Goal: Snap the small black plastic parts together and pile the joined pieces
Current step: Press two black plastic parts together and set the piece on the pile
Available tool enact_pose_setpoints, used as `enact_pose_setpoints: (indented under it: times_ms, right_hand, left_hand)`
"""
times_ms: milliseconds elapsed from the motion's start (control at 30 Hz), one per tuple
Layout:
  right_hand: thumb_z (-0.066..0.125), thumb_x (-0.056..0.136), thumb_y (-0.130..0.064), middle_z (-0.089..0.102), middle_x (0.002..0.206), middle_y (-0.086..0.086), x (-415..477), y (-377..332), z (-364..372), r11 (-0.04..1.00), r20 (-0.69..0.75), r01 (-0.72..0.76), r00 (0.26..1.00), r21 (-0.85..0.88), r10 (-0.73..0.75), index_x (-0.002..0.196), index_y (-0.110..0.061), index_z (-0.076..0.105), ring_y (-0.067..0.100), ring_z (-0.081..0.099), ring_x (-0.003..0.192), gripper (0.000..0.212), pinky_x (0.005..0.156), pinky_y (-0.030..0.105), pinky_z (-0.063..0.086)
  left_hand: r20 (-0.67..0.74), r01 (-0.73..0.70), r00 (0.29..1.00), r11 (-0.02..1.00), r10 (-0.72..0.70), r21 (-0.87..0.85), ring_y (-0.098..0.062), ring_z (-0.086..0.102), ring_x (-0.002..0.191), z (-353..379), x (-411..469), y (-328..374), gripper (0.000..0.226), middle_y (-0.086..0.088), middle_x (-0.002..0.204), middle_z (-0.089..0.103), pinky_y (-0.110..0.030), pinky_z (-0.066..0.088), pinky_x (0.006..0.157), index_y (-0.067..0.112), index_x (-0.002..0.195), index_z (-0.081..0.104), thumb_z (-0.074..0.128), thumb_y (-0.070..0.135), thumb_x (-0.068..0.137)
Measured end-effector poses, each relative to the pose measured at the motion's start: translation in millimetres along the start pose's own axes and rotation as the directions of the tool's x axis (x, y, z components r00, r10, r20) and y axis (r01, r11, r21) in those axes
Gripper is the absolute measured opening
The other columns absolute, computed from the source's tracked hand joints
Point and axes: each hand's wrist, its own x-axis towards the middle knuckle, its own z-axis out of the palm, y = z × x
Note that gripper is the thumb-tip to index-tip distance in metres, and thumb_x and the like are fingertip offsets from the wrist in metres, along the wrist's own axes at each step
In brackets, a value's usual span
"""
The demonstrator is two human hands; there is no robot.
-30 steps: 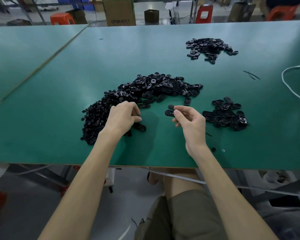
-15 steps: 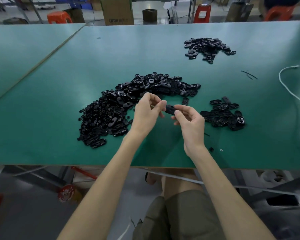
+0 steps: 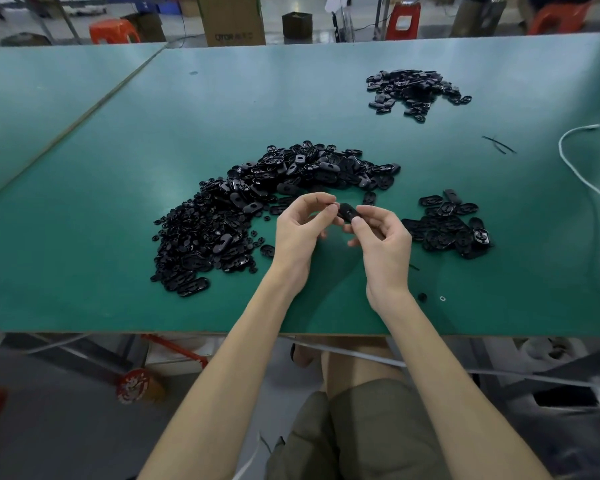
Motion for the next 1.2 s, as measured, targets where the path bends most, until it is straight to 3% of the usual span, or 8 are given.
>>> enact_pose_setpoints:
  times_ms: [233,467,667,900,1200]
  right_hand:
    - [0.067,0.098,-0.004,0.073,0.107,0.008,1.4,0.2,0.0,1.000,-0.039,-0.017,0.999,0.002,0.017,0.109,-0.011,0.068,0.025,0.074,0.094,0.013,0.069,0.024,0.056]
    - [0.066,0.098,-0.002,0.074,0.105,0.006,0.5,0.1,-0.6,1.000,-0.018,0.005,1.000,0.003,-0.005,0.108,-0.012,0.067,0.014,0.076,0.086,0.014,0.067,0.022,0.056]
    - [0.071,0.095,-0.002,0.074,0.103,0.009,0.6,1.1,-1.2,0.999,-0.012,0.013,1.000,0.033,-0.013,0.103,-0.014,0.069,0.018,0.073,0.090,0.015,0.071,0.024,0.057]
    - [0.070,0.095,0.001,0.074,0.095,-0.005,-0.4,0.5,-3.0,0.999,0.026,0.036,0.999,0.041,-0.037,0.101,-0.014,0.070,0.010,0.072,0.080,0.017,0.076,0.026,0.059]
    - [0.068,0.096,0.003,0.075,0.096,-0.008,-0.5,-1.4,-3.1,0.998,0.058,0.045,0.997,0.042,-0.048,0.097,-0.020,0.072,0.007,0.070,0.084,0.023,0.073,0.023,0.055]
  left_hand:
    - [0.033,-0.015,0.999,1.000,0.015,0.020,-0.018,0.070,0.078,0.8,-0.9,-2.6,0.017,-0.002,0.089,0.076,-0.023,0.044,0.067,0.017,0.099,0.069,0.080,0.010,0.088]
    - [0.076,-0.040,0.996,0.998,0.036,0.048,-0.011,0.069,0.077,-1.3,0.0,-5.0,0.014,0.000,0.095,0.077,-0.020,0.045,0.068,0.019,0.102,0.079,0.074,0.009,0.093]
    - [0.038,-0.016,0.999,0.999,0.014,0.047,-0.014,0.072,0.074,2.3,-0.4,-8.2,0.025,-0.008,0.090,0.077,-0.018,0.053,0.068,0.002,0.111,0.069,0.079,0.004,0.088]
    - [0.013,0.000,1.000,0.999,-0.001,0.045,-0.015,0.073,0.076,2.9,1.0,-10.0,0.028,-0.006,0.090,0.077,-0.020,0.055,0.067,0.005,0.106,0.063,0.082,0.005,0.086]
    - [0.016,-0.010,1.000,0.994,0.008,0.104,-0.005,0.068,0.071,1.5,2.0,-12.0,0.023,0.001,0.084,0.074,-0.016,0.050,0.062,0.010,0.103,0.065,0.082,0.011,0.087]
